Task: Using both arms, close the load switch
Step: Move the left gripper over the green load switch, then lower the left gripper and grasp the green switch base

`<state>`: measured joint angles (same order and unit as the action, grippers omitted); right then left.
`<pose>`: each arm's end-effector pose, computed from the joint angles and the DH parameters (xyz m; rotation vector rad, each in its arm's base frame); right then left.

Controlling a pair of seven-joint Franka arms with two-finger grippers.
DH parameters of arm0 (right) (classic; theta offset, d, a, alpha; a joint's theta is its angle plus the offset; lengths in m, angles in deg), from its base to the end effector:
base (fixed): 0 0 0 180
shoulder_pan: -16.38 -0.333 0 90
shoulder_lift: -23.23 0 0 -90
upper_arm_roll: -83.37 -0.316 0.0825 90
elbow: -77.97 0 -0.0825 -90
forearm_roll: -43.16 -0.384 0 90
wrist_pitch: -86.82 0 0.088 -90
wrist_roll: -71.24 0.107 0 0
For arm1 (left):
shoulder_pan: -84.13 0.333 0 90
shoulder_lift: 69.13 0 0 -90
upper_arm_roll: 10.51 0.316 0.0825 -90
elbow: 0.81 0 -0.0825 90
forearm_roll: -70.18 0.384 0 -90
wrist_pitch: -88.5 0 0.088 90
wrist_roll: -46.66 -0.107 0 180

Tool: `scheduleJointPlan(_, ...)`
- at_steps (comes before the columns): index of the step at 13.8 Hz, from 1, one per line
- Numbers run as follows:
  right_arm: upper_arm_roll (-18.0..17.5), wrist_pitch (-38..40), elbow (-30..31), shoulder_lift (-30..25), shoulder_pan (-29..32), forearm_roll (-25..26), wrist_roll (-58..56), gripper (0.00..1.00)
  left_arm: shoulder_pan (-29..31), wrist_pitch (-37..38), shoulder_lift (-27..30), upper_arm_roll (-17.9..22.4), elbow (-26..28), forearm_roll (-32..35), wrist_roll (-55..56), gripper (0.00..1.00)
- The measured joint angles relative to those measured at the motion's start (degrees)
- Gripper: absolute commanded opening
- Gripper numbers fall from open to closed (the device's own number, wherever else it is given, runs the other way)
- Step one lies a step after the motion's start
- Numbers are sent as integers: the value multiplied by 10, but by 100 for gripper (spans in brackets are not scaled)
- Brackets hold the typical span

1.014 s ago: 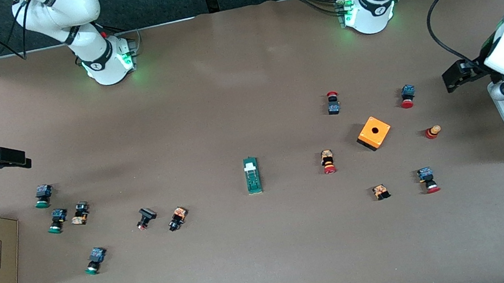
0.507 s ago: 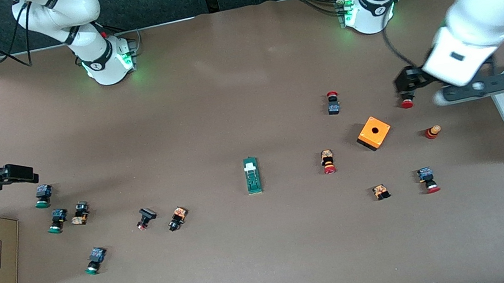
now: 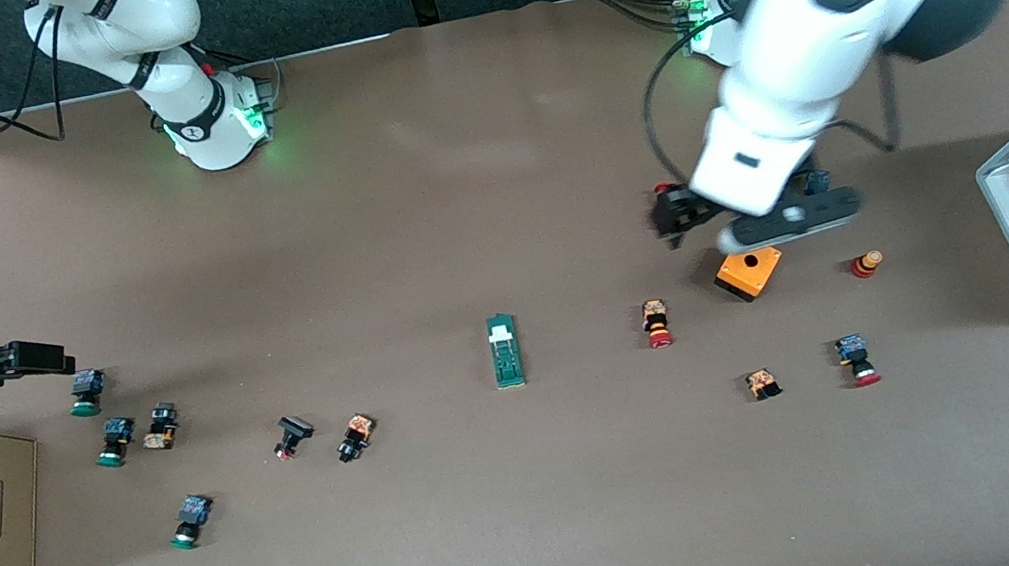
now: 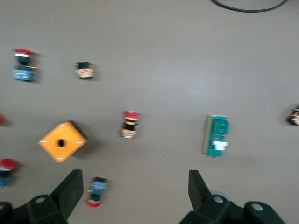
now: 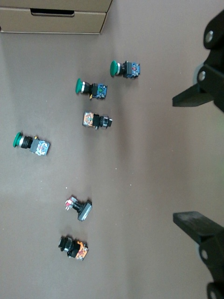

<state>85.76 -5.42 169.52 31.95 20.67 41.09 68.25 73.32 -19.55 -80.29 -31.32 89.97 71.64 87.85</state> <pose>0.5908 -0.0639 0.5274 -3.0913 0.1056 0.2122 0.5479 -0.3138 0.5386 3.0227 0.2590 0.1065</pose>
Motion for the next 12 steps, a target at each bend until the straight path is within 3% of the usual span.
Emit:
scheduleJointPlan(6,6,0,-1,4,0,0,-1,100,-154,-123,-108,-3,3,190,281,99)
scheduleJointPlan(12,7,0,-2,5,0,0,-10,100,-208,-222,-215,-3,5,381,418,99)
